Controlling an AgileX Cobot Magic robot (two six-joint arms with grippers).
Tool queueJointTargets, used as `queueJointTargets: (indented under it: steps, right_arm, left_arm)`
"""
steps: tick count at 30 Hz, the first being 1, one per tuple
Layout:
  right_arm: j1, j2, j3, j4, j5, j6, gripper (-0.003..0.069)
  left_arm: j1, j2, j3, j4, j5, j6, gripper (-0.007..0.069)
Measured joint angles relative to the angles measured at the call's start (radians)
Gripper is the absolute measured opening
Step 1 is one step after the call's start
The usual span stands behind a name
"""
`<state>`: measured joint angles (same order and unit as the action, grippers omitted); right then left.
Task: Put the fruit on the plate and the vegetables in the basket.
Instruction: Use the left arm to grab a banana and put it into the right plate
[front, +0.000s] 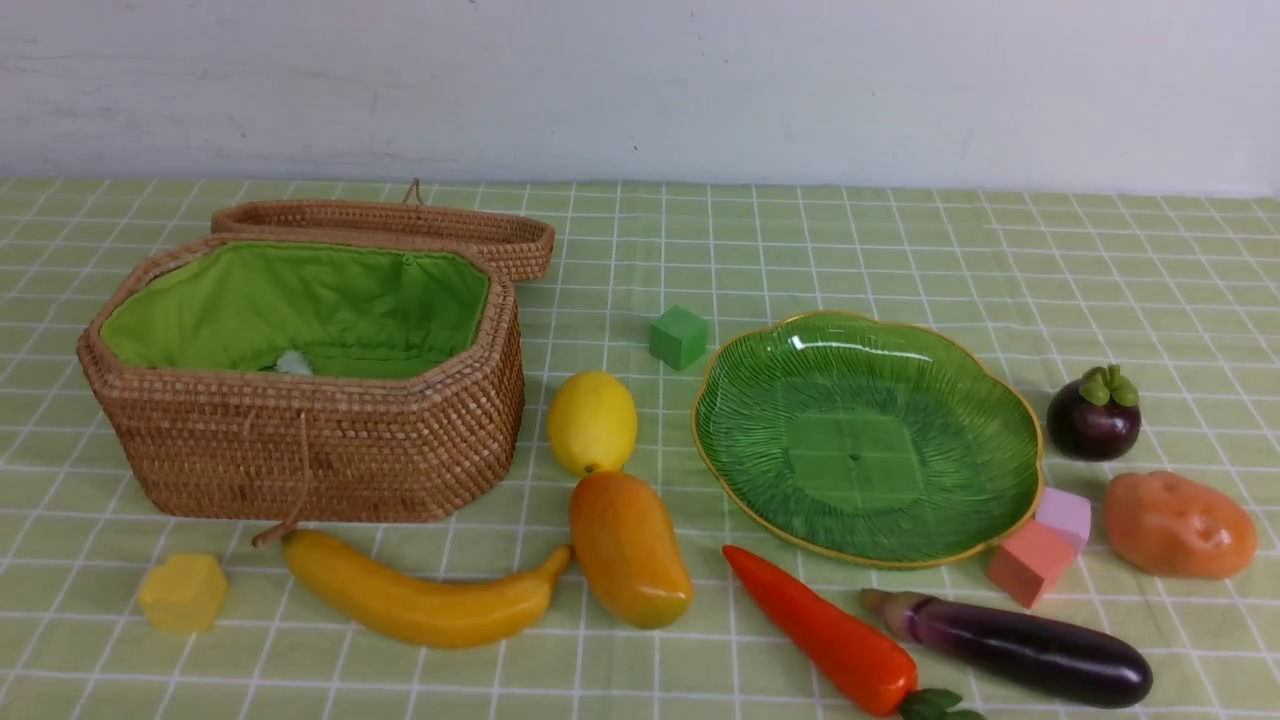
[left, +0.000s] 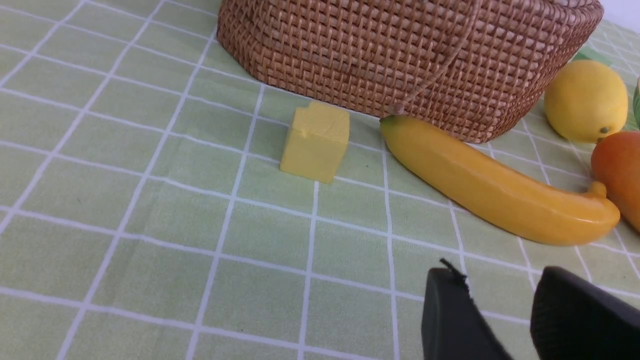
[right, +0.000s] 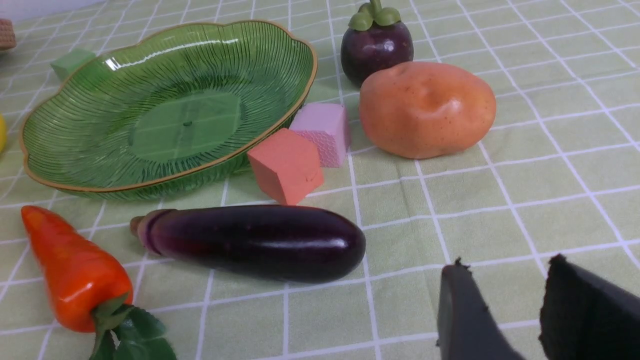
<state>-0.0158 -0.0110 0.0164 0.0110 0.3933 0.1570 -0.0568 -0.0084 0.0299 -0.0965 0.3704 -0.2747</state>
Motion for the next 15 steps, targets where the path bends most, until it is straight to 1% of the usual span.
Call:
queueJointTargets:
  steps: [15]
  right_arm:
    - [0.000, 0.000, 0.000, 0.000, 0.000, 0.000, 0.0241]
  left_arm:
    - [0.000, 0.000, 0.000, -0.001, -0.018, 0.000, 0.0238]
